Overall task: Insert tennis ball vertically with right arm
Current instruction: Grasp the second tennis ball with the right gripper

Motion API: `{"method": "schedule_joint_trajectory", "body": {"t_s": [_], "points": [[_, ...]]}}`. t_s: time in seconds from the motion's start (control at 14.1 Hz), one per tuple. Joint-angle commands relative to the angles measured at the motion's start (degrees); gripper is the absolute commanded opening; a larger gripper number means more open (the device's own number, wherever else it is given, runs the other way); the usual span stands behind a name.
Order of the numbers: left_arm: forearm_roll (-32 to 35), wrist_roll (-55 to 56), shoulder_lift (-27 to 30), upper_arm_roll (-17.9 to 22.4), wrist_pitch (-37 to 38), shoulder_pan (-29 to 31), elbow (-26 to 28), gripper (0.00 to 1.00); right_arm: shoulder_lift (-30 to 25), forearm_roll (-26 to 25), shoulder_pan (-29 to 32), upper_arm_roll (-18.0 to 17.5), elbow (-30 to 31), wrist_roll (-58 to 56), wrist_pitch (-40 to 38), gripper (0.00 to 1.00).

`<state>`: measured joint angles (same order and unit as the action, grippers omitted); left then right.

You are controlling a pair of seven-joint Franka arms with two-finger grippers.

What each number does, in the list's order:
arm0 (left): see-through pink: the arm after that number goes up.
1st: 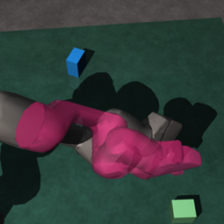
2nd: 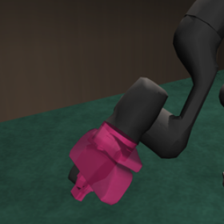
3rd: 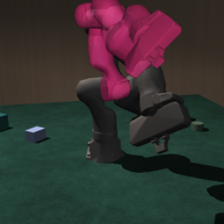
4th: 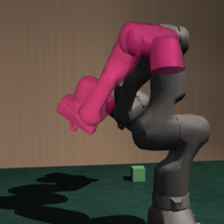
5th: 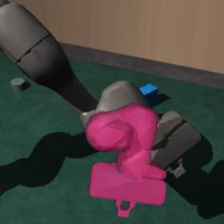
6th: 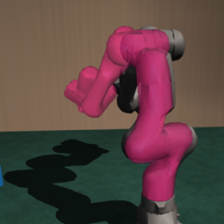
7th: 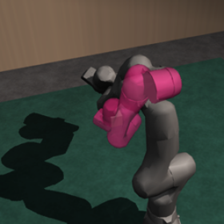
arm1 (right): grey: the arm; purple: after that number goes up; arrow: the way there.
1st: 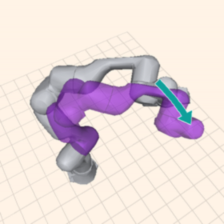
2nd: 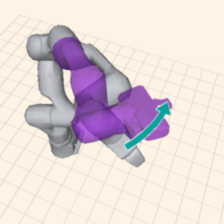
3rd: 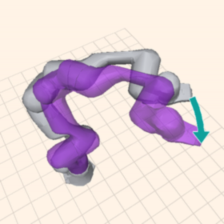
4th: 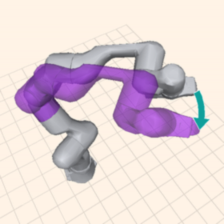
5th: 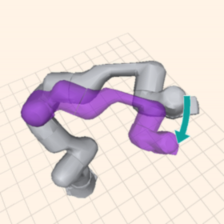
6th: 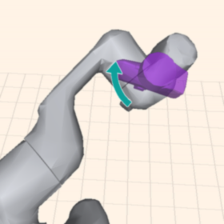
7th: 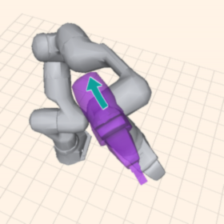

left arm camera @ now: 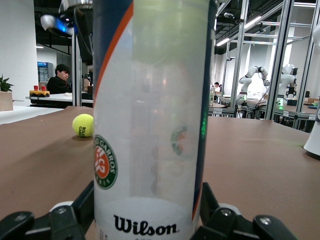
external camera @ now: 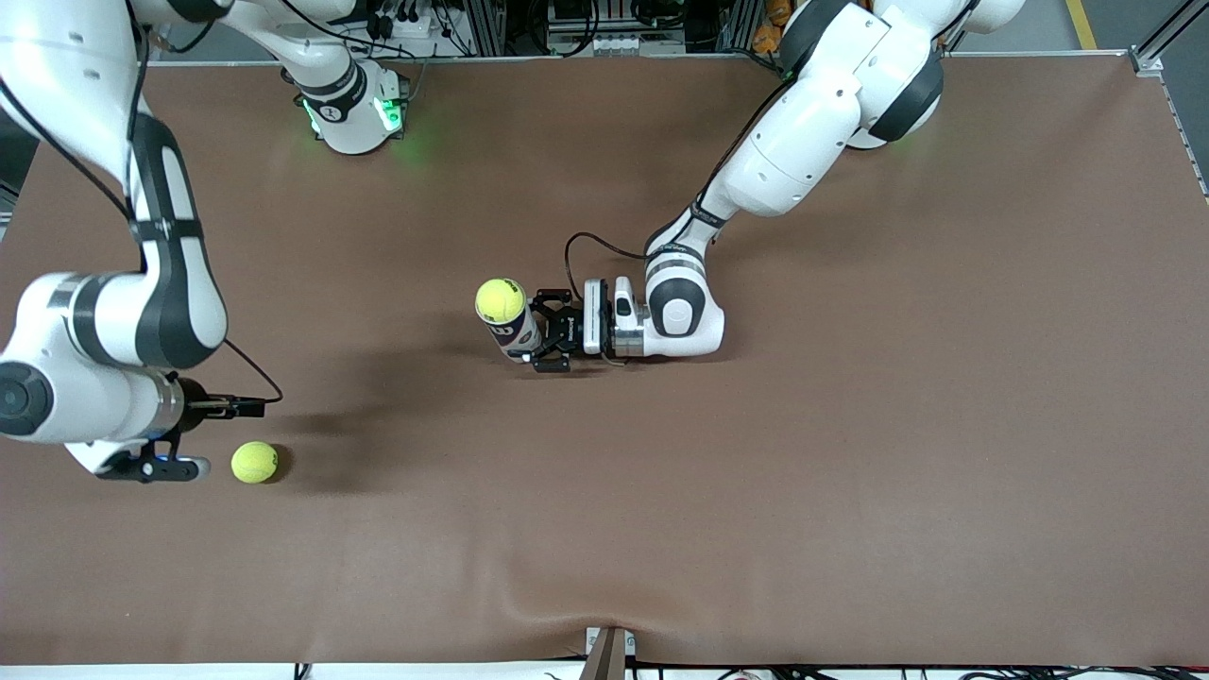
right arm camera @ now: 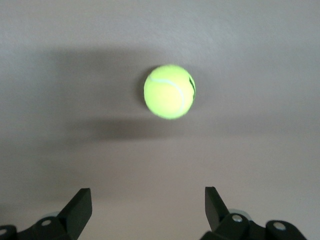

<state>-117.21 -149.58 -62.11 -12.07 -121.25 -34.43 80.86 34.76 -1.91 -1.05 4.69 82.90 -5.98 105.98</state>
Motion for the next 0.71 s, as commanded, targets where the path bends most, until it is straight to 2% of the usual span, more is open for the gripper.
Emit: {"method": "schedule_joint_trajectory", "body": {"t_s": [0.0, 0.35, 0.64], "points": [[-1.89, -1.85, -0.12, 0.56, 0.84, -0.55, -0.17, 0.83, 4.27, -1.07, 1.05, -1.26, -4.77, -8.24, 1.75, 1.0], [-1.89, -1.85, -0.12, 0.56, 0.84, -0.55, -0.26, 0.83, 8.48, -1.16, 1.92, -1.26, -4.68, -22.99, 13.97, 1.0], [-1.97, -1.85, -0.12, 0.56, 0.84, -0.55, -0.26, 0.83, 11.47, -1.07, 2.89, -1.26, -4.68, -27.05, 19.08, 1.0]]}}
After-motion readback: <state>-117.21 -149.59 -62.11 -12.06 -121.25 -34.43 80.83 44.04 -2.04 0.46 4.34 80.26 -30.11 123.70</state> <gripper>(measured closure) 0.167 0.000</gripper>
